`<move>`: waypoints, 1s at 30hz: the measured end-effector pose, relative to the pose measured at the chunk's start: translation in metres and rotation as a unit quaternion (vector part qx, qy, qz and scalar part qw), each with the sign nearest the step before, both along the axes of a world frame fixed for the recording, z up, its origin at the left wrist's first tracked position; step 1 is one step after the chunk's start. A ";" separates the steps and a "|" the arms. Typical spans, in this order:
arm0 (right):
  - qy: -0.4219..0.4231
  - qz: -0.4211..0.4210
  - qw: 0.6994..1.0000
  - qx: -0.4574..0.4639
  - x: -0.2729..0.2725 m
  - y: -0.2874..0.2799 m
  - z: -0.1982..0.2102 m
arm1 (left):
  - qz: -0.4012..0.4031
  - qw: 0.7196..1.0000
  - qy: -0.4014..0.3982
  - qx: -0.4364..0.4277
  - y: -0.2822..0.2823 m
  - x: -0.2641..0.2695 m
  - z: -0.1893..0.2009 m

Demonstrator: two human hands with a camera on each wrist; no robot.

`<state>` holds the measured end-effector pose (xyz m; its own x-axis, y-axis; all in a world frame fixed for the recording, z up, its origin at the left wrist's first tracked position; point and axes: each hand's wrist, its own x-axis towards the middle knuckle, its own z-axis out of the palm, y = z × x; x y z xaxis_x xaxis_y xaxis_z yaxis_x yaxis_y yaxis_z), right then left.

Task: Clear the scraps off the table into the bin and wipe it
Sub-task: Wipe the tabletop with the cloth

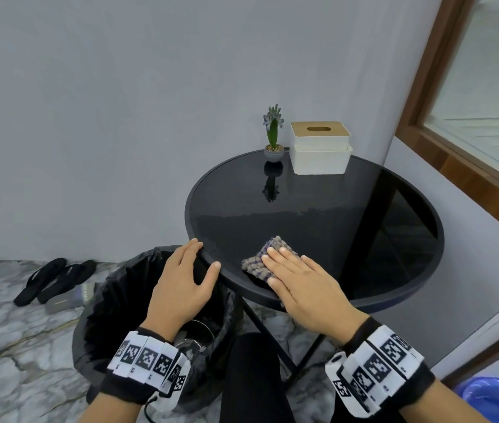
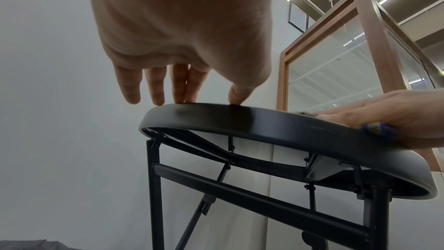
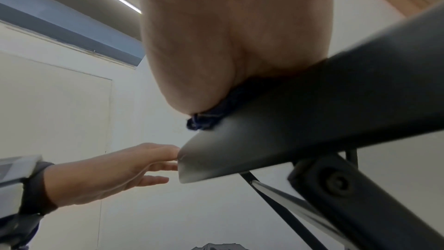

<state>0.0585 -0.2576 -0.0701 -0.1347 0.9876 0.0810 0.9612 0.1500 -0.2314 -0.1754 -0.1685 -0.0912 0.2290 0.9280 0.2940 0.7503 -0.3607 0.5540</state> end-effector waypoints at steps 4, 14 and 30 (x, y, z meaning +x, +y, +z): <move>0.003 -0.042 0.999 0.011 0.009 -0.007 0.000 | 0.003 1.000 0.009 -0.010 0.000 0.001 0.002; -0.001 -0.134 0.991 0.011 0.007 0.020 0.000 | -0.004 1.000 0.006 -0.017 0.002 0.006 0.007; -0.027 -0.132 0.991 -0.024 0.069 -0.002 0.008 | -0.106 0.993 0.015 0.044 -0.013 0.053 0.009</move>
<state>0.1275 -0.2601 -0.0618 0.1267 0.9914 0.0325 0.9765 -0.1189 -0.1796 -0.1220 -0.1816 -0.0821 0.4267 0.8289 0.3617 0.6678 -0.5585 0.4921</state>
